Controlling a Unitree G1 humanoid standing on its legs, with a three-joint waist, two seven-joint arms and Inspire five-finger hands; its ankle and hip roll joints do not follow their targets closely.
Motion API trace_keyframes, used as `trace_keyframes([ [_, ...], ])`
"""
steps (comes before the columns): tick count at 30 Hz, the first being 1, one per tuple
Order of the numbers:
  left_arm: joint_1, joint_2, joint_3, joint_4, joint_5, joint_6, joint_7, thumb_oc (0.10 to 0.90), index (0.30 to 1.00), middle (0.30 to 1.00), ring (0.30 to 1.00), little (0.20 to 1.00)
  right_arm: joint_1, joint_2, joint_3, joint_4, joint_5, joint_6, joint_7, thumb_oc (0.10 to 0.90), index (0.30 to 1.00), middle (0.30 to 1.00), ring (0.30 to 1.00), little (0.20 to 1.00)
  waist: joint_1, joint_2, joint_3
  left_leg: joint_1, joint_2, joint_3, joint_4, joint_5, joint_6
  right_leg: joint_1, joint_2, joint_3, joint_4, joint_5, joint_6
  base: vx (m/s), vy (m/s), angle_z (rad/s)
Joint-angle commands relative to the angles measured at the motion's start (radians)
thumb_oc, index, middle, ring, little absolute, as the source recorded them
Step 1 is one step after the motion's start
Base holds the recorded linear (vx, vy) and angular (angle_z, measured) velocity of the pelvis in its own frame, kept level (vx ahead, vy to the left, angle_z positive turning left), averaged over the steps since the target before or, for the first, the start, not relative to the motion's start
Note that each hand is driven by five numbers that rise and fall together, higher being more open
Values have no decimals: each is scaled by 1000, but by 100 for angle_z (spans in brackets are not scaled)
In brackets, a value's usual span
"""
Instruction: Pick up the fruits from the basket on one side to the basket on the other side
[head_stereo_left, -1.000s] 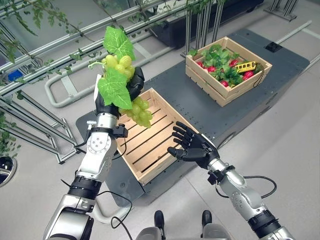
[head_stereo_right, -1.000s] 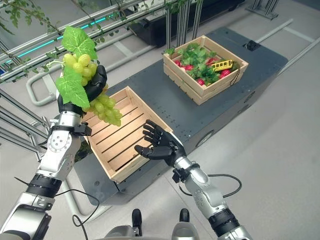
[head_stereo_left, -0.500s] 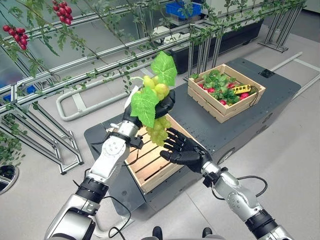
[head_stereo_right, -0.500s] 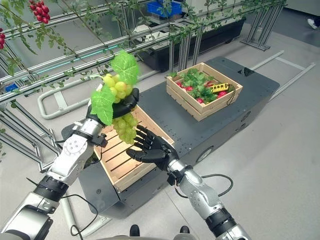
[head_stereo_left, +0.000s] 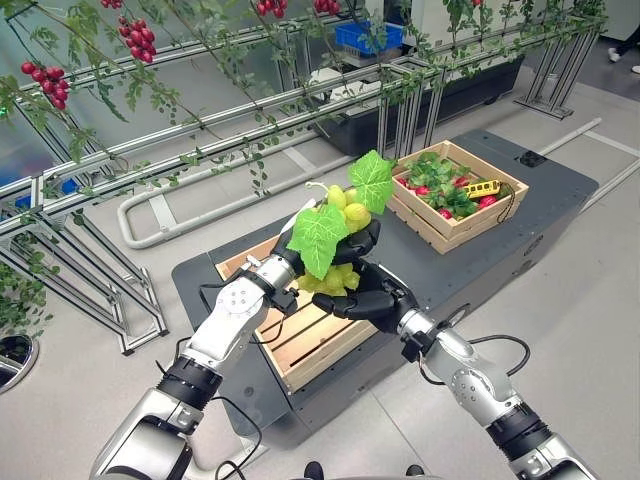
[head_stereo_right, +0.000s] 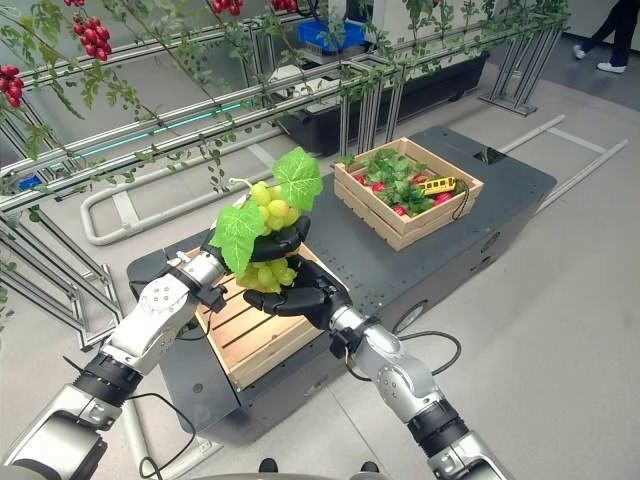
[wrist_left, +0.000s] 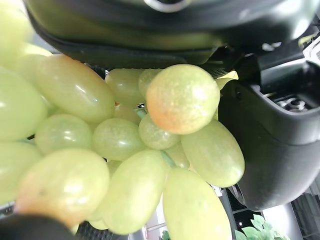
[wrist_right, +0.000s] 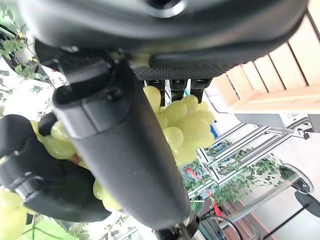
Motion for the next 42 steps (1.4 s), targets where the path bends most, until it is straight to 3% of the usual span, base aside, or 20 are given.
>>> trace_keyframes([
  [1,-153,-23,3,42,-85,-64,-6,400,300,300,300,300,-117,86,7,-65,99,-62,49,800,900,900,900,900,14,-25,-109,26,-24,-23,2,-88,28,43,-5,-36,2,-31,-75,0,0,0],
  [12,-141,-87,-1,32,-186,-26,-34,400,300,300,300,300,-149,130,17,-32,110,-99,10,800,900,900,900,900,25,-30,-115,20,-22,-31,2,-87,28,40,-9,-46,2,-30,-74,-4,-2,1],
  [33,-125,-141,-20,67,-177,20,-35,400,300,300,300,300,-216,189,10,-13,140,-167,-23,800,900,900,900,900,41,-35,-120,16,-20,-38,2,-88,33,37,-9,-50,2,-30,-76,-1,-1,0],
  [34,-123,-147,-19,74,-174,17,-33,400,300,300,300,300,-213,191,9,-12,147,-170,-22,511,467,467,467,467,41,-36,-120,17,-19,-38,2,-88,33,37,-9,-51,2,-29,-76,0,0,0],
  [35,-123,-147,-18,75,-174,16,-33,400,300,300,300,300,-213,191,9,-12,148,-172,-22,511,467,467,467,467,41,-36,-120,17,-19,-38,2,-88,33,37,-9,-51,2,-29,-76,0,0,0],
  [36,-122,-148,-16,78,-176,16,-32,400,300,300,300,300,-214,192,7,-10,152,-174,-21,400,300,300,300,300,42,-36,-120,16,-19,-38,2,-88,34,37,-9,-52,2,-29,-76,0,0,0],
  [42,-117,-153,-7,84,-176,19,-17,400,300,300,300,300,-207,197,-2,-6,154,-185,-13,400,300,300,300,300,43,-37,-119,14,-18,-38,2,-86,33,35,-9,-53,2,-28,-76,0,0,0],
])
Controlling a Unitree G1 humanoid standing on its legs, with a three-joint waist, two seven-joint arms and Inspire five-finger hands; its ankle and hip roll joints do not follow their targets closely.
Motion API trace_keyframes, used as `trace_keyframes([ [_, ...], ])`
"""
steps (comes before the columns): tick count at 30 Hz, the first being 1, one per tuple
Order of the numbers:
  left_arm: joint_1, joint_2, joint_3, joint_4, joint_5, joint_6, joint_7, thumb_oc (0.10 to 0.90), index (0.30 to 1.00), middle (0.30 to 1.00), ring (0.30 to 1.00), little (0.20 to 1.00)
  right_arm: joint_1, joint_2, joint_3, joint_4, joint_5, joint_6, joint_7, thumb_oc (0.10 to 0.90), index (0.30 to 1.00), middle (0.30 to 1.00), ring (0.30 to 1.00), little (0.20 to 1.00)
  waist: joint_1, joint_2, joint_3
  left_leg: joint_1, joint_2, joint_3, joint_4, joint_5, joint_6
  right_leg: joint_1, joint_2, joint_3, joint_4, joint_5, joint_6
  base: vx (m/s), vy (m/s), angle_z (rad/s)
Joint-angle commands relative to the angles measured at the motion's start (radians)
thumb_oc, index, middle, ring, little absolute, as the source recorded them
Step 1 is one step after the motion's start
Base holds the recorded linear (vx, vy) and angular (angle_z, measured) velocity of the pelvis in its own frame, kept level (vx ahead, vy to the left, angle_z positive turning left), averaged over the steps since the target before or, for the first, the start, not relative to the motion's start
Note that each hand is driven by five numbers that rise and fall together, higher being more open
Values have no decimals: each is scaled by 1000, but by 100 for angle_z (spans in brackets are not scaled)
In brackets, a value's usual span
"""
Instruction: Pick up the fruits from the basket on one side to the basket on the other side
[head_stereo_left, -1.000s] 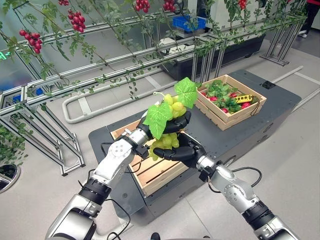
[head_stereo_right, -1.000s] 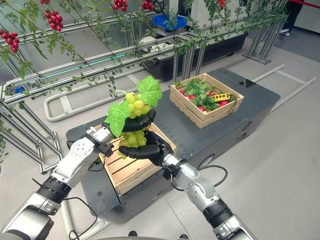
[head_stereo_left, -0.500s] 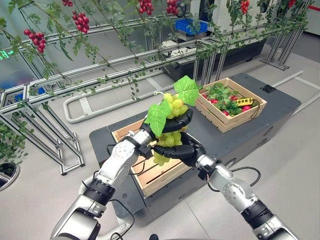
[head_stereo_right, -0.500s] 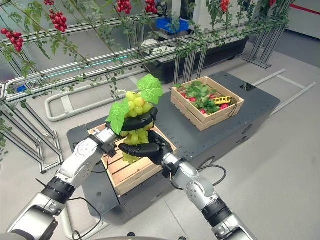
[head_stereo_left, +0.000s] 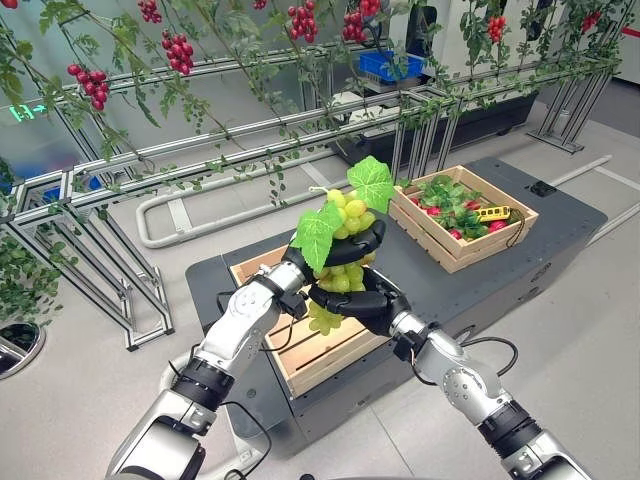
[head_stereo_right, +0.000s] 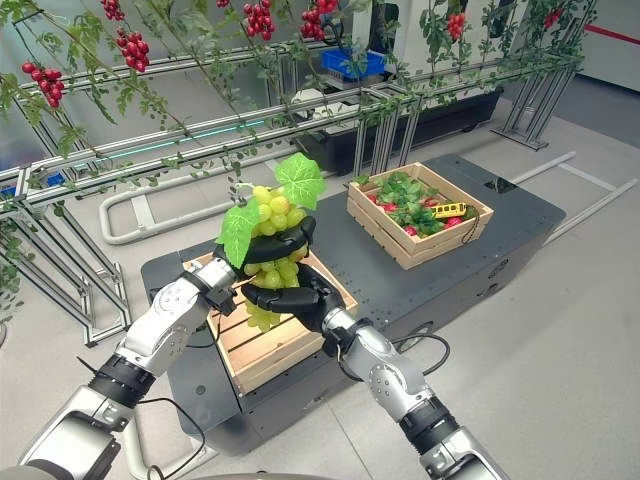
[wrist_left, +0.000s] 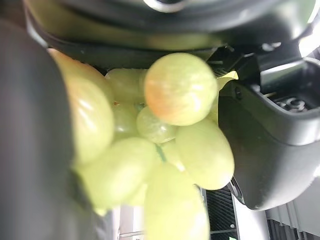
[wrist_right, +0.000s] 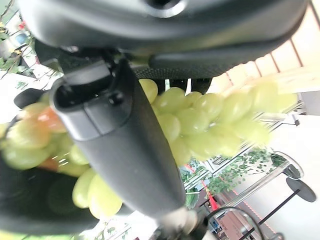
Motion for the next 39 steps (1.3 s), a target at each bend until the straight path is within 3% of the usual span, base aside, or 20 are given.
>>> trace_keyframes([
  [1,-116,-76,-8,62,-58,-67,-4,400,300,300,300,300,-194,153,-40,-88,115,-180,40,400,300,300,300,300,0,-8,-69,17,-18,-23,2,-87,34,27,-9,-33,2,-24,-69,0,0,0],
  [4,-111,-78,-4,61,-54,-55,1,400,300,300,300,300,-187,153,-44,-91,116,-183,34,400,300,300,300,300,0,-8,-69,18,-19,-26,2,-87,34,28,-9,-32,2,-25,-69,0,0,0],
  [5,-108,-82,-4,64,-51,-33,13,576,564,564,564,564,-187,151,-45,-91,113,-187,31,400,300,300,300,300,0,-8,-67,18,-19,-25,2,-87,34,27,-9,-32,2,-24,-69,0,0,0],
  [6,-107,-83,-4,68,-47,-23,24,800,900,900,900,900,-188,151,-44,-90,112,-188,28,400,300,300,300,300,-1,-8,-67,18,-19,-25,2,-87,34,27,-9,-31,2,-24,-69,0,0,0],
  [14,-109,-65,-13,103,66,11,48,800,900,900,900,900,-182,143,-48,-94,112,-200,12,400,300,300,300,300,1,-8,-66,14,-19,-27,2,-86,36,22,-10,-32,2,-23,-66,0,0,0],
  [21,-133,-6,-69,91,212,26,-47,800,900,900,900,900,-178,126,-51,-104,103,-214,8,400,300,300,300,300,-4,-3,-62,14,-17,-20,2,-86,37,17,-8,-25,2,-21,-63,0,0,0],
  [29,-155,54,-79,29,169,-38,-120,800,900,900,900,900,-163,96,-62,-114,109,-226,6,400,300,300,300,300,-6,-4,-62,13,-14,-13,2,-86,36,14,-8,-20,2,-18,-60,0,0,0],
  [39,-140,53,-9,-245,-33,-63,-184,800,900,900,900,900,-134,81,-78,-133,81,-218,-6,400,300,300,300,300,3,-9,-62,7,-14,-18,2,-89,33,12,-10,-31,2,-18,-59,0,0,0],
])
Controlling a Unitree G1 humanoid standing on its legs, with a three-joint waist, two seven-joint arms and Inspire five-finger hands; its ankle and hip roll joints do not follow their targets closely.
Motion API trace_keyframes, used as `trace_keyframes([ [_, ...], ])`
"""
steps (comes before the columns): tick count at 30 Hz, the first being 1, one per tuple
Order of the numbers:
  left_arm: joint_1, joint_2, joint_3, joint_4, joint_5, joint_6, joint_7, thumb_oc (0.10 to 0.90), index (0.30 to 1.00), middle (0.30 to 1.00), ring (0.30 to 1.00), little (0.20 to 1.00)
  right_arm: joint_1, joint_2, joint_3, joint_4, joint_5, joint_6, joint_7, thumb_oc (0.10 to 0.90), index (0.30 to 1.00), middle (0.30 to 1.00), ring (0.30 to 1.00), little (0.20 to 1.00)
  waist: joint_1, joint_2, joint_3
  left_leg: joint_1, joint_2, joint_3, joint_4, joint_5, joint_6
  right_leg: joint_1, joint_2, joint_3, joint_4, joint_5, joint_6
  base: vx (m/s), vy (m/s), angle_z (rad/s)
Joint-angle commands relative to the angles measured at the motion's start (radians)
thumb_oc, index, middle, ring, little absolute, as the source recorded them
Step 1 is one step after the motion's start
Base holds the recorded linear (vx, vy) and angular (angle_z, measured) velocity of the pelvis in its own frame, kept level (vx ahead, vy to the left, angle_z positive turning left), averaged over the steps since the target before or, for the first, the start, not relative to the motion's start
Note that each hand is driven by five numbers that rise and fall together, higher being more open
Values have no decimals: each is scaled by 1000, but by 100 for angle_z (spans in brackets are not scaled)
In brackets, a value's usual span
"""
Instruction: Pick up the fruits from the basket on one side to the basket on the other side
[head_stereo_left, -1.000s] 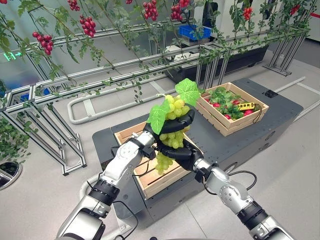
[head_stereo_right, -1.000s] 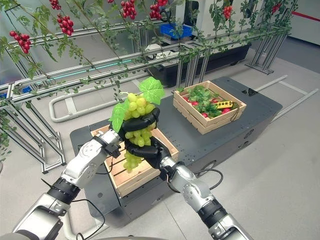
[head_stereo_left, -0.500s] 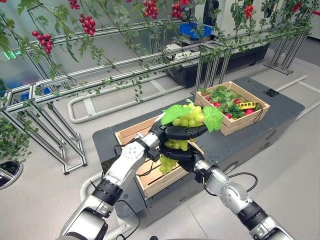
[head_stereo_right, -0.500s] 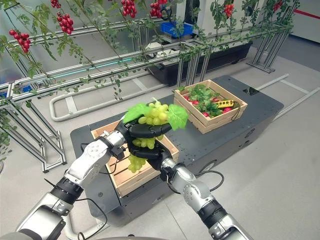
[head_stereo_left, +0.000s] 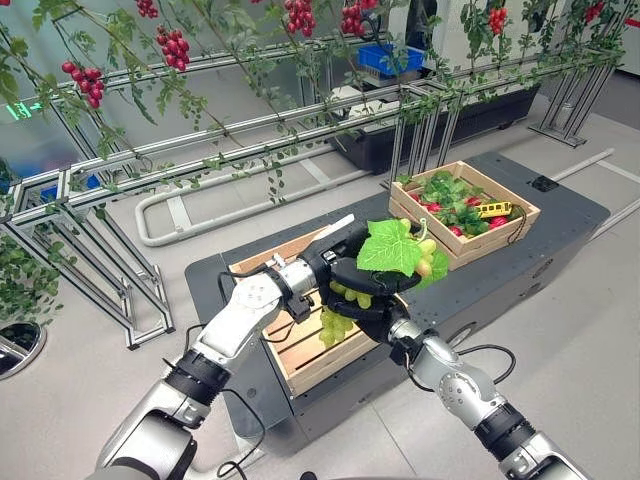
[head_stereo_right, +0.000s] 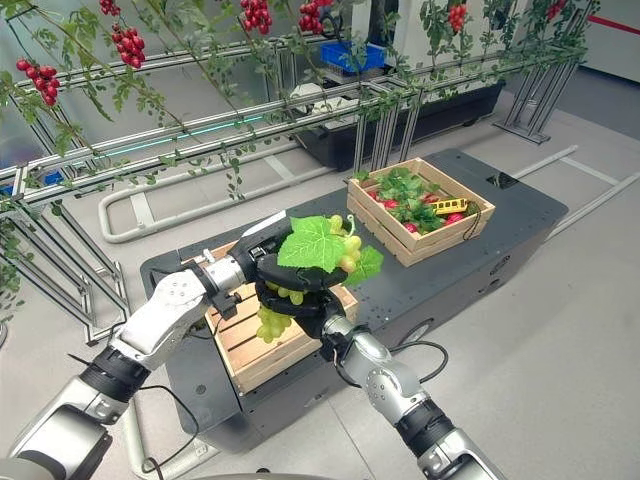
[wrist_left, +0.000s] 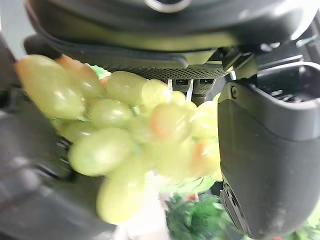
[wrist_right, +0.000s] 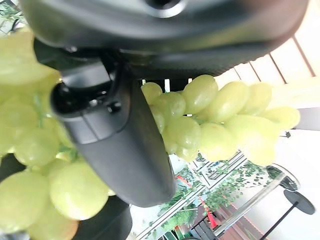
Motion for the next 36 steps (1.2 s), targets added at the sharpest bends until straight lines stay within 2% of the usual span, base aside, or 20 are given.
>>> trace_keyframes([
  [1,-100,-42,40,-99,-203,-120,-26,800,900,900,900,900,-136,86,-104,-160,73,-177,46,400,300,300,300,300,6,-17,-60,24,-21,-18,2,-90,33,27,-11,-30,3,-16,-57,0,0,0],
  [4,-90,-65,66,-132,-270,-139,-5,800,900,900,900,900,-133,92,-111,-159,60,-171,47,400,300,300,300,300,8,-18,-60,25,-22,-23,2,-92,33,30,-12,-30,3,-18,-58,0,0,0],
  [10,-68,-91,91,-187,-269,-173,33,800,900,900,900,900,-125,96,-120,-168,45,-157,39,400,300,300,300,300,10,-20,-64,26,-24,-28,2,-96,34,33,-12,-32,3,-22,-60,0,0,0],
  [15,-73,-73,108,-185,-172,-214,146,800,900,900,900,900,-131,95,-120,-161,46,-153,44,400,300,300,300,300,9,-21,-65,28,-23,-28,2,-96,35,34,-10,-27,3,-22,-62,0,0,0],
  [20,-47,-84,147,-190,-184,-254,206,800,900,900,900,900,-119,95,-130,-159,23,-154,50,400,300,300,300,300,10,-23,-67,29,-20,-27,2,-95,34,33,-8,-25,3,-22,-63,0,0,0],
  [22,-28,-114,182,-197,-178,-343,318,800,900,900,900,900,-108,100,-144,-155,-4,-158,43,400,300,300,300,300,10,-27,-68,30,-19,-27,2,-95,33,33,-7,-25,3,-22,-64,0,0,0],
  [23,-23,-122,191,-201,-166,-366,347,800,900,900,900,900,-106,101,-149,-153,-9,-159,43,400,300,300,300,300,9,-28,-68,29,-19,-27,2,-95,33,33,-6,-24,3,-22,-65,0,0,0],
  [24,-7,-141,219,-199,-149,-423,406,800,900,900,900,900,-99,103,-160,-153,-19,-164,36,400,300,300,300,300,8,-32,-68,29,-17,-27,2,-94,33,32,-5,-22,3,-22,-67,0,0,0],
  [26,16,-159,249,-202,-134,-454,451,800,900,900,900,900,-89,102,-174,-159,-28,-169,29,400,300,300,300,300,6,-36,-68,29,-15,-26,2,-94,32,30,-2,-20,3,-22,-69,-1,-16,0],
  [33,159,-183,295,-166,-71,-518,455,800,900,900,900,900,1,67,-237,-225,-81,-174,39,400,300,300,300,300,-10,-41,-54,29,-3,0,2,-92,28,15,9,1,3,-17,-72,-16,-16,-3],
  [36,199,-175,297,-146,-66,-508,433,800,900,900,900,900,35,55,-255,-240,-85,-183,49,400,300,300,300,300,-15,-42,-50,30,1,11,2,-92,27,12,11,7,3,-15,-72,-21,-18,-8],
])
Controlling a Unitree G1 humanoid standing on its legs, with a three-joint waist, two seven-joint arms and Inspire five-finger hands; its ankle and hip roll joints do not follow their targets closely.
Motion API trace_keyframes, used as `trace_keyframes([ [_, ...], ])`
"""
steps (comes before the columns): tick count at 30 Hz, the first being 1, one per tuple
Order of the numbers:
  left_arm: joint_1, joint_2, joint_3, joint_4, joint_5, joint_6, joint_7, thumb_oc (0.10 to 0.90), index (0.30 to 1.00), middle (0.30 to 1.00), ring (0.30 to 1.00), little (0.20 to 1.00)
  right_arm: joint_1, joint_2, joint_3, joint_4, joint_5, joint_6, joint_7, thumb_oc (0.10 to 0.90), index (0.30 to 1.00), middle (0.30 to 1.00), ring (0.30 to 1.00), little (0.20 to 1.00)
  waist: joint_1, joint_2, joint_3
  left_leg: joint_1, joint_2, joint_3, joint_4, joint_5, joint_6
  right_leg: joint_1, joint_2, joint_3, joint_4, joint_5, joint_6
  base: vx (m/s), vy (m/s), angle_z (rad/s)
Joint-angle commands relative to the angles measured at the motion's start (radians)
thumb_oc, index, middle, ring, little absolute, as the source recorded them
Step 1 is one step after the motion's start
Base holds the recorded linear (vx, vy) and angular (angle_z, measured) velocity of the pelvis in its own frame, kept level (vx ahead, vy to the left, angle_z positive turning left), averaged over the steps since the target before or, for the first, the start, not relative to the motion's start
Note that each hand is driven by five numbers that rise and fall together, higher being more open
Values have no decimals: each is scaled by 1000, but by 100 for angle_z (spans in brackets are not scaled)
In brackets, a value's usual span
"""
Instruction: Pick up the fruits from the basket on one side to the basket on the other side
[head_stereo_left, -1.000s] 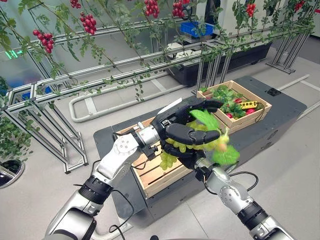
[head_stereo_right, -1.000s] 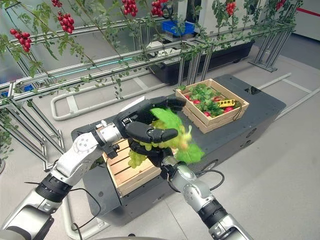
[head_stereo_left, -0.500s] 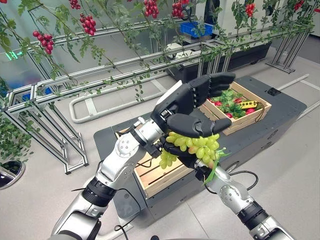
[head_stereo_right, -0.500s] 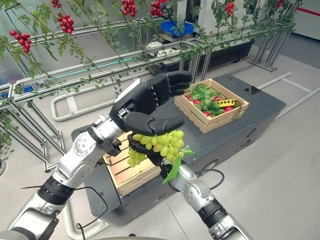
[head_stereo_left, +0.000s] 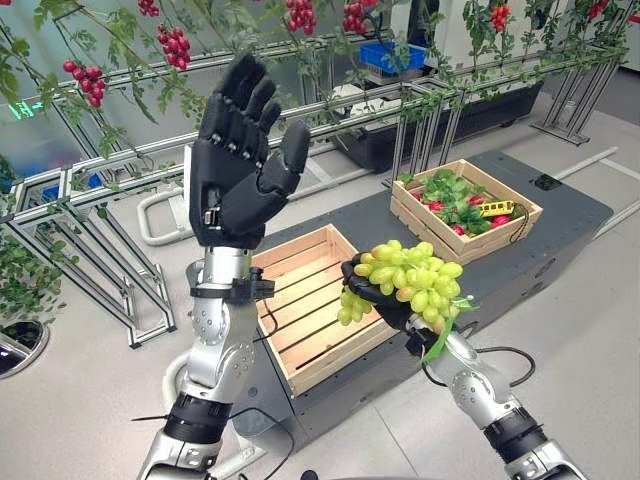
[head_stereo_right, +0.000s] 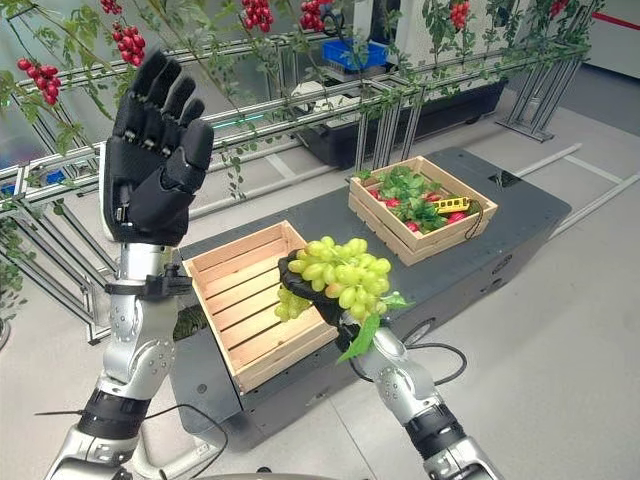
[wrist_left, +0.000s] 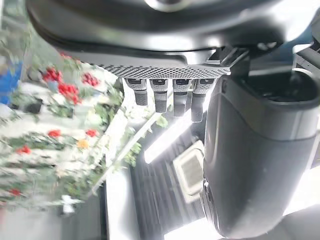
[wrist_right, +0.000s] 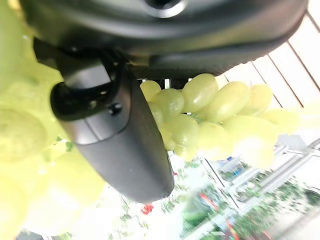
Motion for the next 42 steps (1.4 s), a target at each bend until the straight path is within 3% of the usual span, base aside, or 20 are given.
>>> trace_keyframes([
  [1,-46,29,3,74,5,-43,-93,800,900,900,900,900,-33,48,-108,-166,-31,-176,61,400,300,300,300,300,-18,-45,-43,36,2,10,2,-90,26,22,9,0,6,-14,-74,-24,-15,-8],
  [7,58,13,-17,120,-84,18,-165,800,900,900,900,900,66,53,-150,-185,-53,-236,28,400,300,300,300,300,-34,-43,-26,45,9,31,2,-93,29,18,14,20,6,-8,-74,-14,-18,-12],
  [17,115,16,-58,132,-61,67,-186,800,900,900,900,900,148,60,-196,-186,-180,-290,-50,400,300,300,300,300,-76,-41,5,48,28,67,2,-87,26,15,31,36,6,-5,-80,-31,-66,-10],
  [23,145,32,-40,159,-64,58,-156,800,900,900,900,900,176,5,-251,-206,-260,-300,-48,400,300,300,300,300,-99,-55,24,79,53,82,2,-69,10,23,80,78,11,-19,-120,-36,-143,-11],
  [24,160,24,-21,159,-82,44,-138,800,900,900,900,900,169,-14,-267,-198,-256,-298,-39,400,300,300,300,300,-86,-66,38,53,36,53,115,-82,7,31,82,103,6,-11,-129,-57,-89,-33],
  [25,161,23,-19,159,-84,44,-138,800,900,900,900,900,168,-15,-269,-197,-254,-297,-39,400,300,300,300,300,-85,-67,38,45,33,48,127,-82,8,29,81,105,6,-9,-130,-80,-44,-43],
  [26,173,16,-3,155,-93,32,-126,800,900,900,900,900,161,-24,-272,-191,-240,-291,-39,400,300,300,300,300,-67,-70,48,4,-12,-36,203,-101,20,30,80,128,7,0,-130,-75,48,-49],
  [27,188,9,13,150,-87,7,-105,800,900,900,900,900,145,-28,-264,-181,-230,-286,-28,400,300,300,300,300,-42,-67,59,-15,-84,-162,206,-128,52,16,84,170,32,6,-126,-147,115,-86],
  [28,217,1,41,124,-63,-28,-88,800,900,900,900,900,118,-23,-237,-163,-246,-305,-28,400,300,300,300,300,-13,-45,71,-7,-136,-289,121,-106,79,-14,112,237,84,-1,-125,-126,114,-95],
  [31,207,-3,45,133,-64,-26,-94,800,900,900,900,900,117,6,-215,-154,-278,-321,-86,400,300,300,300,300,-15,-34,68,7,-138,-265,79,-92,91,-27,119,254,80,2,-122,-106,117,-170],
  [34,181,0,20,147,-36,-46,-64,800,900,900,900,900,126,12,-212,-158,-277,-337,-96,400,300,300,300,300,-22,-39,50,15,-141,-280,18,-66,87,-18,117,249,31,22,-113,-81,100,-60],
  [38,170,16,33,164,-49,-33,-47,800,900,900,900,900,140,6,-223,-167,-289,-297,-128,400,300,300,300,300,-35,-37,33,24,-146,-268,3,-76,94,-18,110,252,13,27,-101,-56,127,3],
  [42,186,18,37,172,-57,-28,-65,800,900,900,900,900,187,14,-233,-182,-304,-284,-119,400,300,300,300,300,-62,-30,25,27,-143,-206,2,-94,108,-33,102,262,16,31,-91,-66,148,-11],
])
